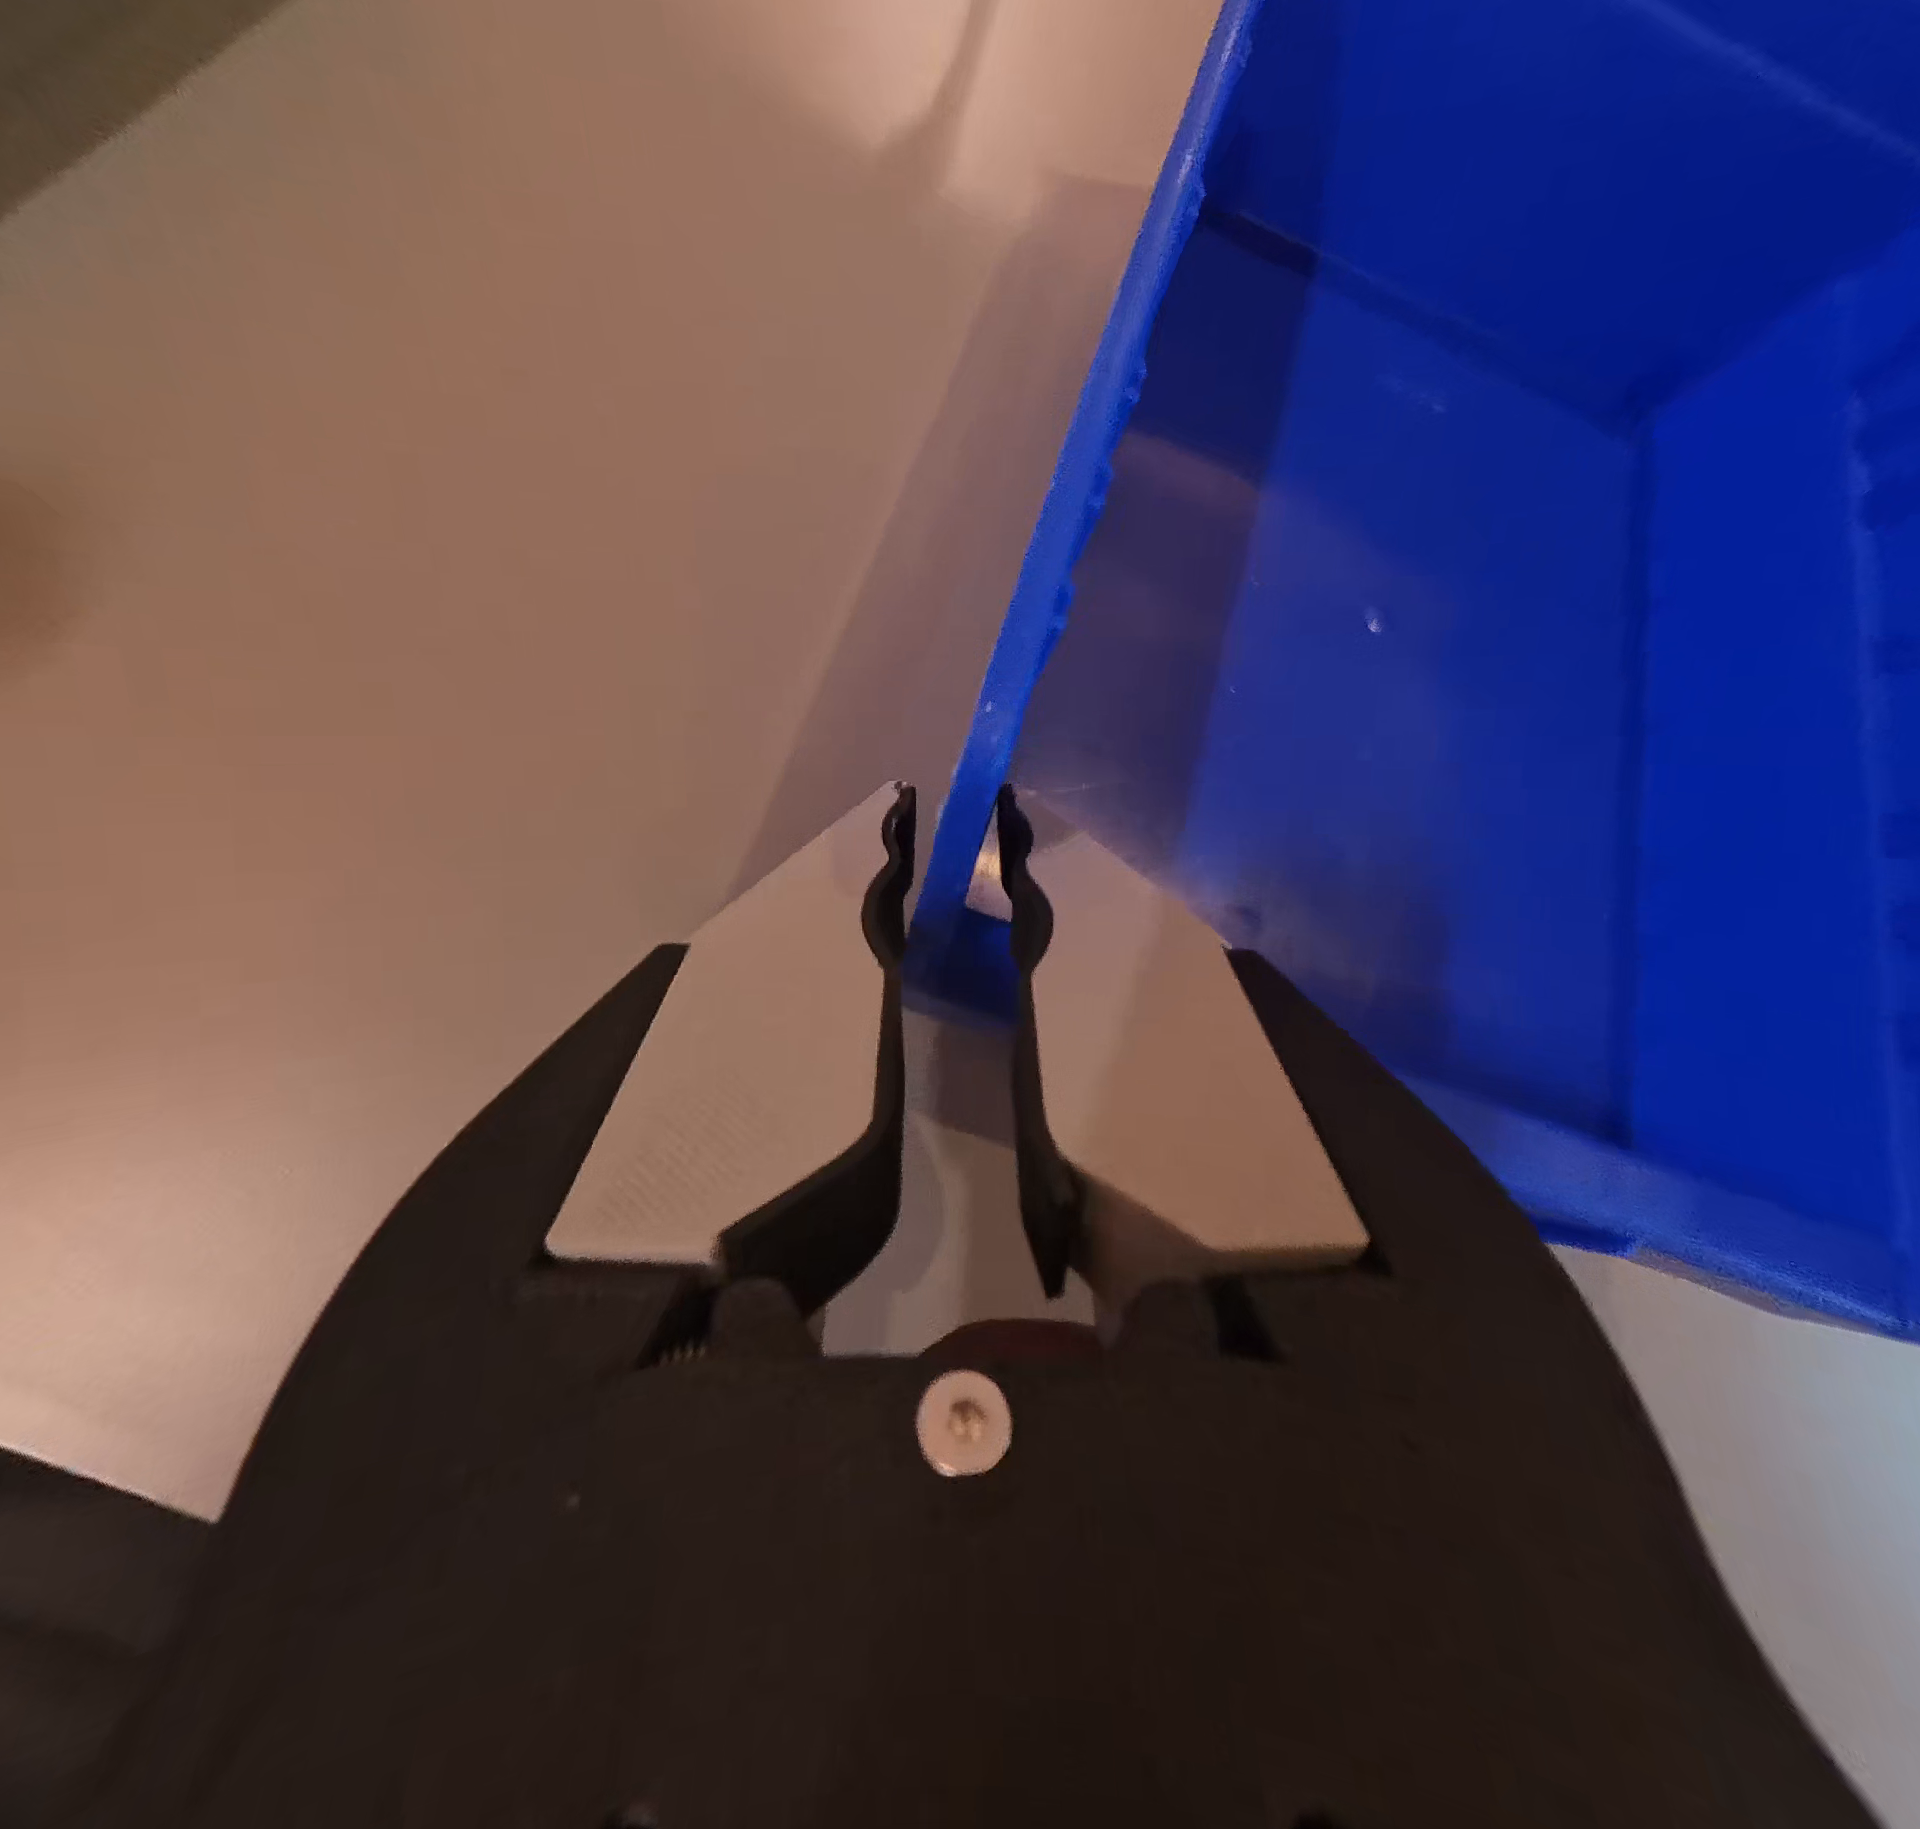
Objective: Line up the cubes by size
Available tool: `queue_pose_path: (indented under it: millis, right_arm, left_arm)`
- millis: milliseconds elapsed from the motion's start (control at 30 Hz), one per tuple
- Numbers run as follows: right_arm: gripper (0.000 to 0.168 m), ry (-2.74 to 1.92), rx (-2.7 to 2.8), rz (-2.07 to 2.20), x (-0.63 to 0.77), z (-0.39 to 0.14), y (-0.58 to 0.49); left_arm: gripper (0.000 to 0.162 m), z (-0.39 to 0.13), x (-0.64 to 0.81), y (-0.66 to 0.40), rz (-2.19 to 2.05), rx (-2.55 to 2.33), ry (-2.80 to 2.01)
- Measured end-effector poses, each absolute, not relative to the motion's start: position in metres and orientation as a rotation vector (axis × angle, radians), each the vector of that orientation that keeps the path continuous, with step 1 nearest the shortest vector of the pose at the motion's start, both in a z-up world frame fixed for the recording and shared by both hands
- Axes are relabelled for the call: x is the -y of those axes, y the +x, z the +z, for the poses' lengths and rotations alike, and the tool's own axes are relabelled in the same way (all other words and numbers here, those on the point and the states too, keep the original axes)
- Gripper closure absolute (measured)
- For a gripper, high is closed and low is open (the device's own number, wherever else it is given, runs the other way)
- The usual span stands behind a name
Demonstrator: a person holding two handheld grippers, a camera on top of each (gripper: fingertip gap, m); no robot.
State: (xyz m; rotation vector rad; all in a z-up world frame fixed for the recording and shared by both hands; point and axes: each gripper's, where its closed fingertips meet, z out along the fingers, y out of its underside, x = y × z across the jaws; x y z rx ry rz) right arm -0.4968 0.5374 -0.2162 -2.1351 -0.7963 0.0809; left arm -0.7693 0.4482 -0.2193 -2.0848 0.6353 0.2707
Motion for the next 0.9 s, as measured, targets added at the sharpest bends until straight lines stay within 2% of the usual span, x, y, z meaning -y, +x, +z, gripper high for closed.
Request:
queue_pose_path:
  millis: [133, 267, 433, 633, 733, 900]
  right_arm:
    - [0.154, -2.152, 0.697, 0.117, -0.546, -0.211, -0.5]
    - [0.136, -2.087, 0.669, 0.216, -0.536, -0.19, -0.504]
    - [0.127, -1.944, 0.674, 0.328, -0.508, -0.151, -0.507]
    - [0.117, -1.857, 0.769, 0.44, -0.476, -0.136, -0.55]
    - [0.117, -1.794, 0.83, 0.455, -0.468, -0.131, -0.566]
    - [0.118, -1.673, 0.952, 0.51, -0.459, -0.13, -0.586]
  left_arm:
    - [0.142, -0.216, -0.443, -0.767, 0.242, -0.599, -2.049]
    - [0.126, -0.195, -0.422, -0.753, 0.054, -0.565, -1.967]
    - [0.123, -0.152, -0.388, -0.762, -0.107, -0.452, -1.841]
    - [0.125, -0.119, -0.371, -0.785, -0.118, -0.316, -1.75]
    - [0.125, -0.12, -0.362, -0.791, -0.132, -0.315, -1.75]
    - [0.123, -0.152, -0.363, -0.83, 0.017, -0.359, -1.851]
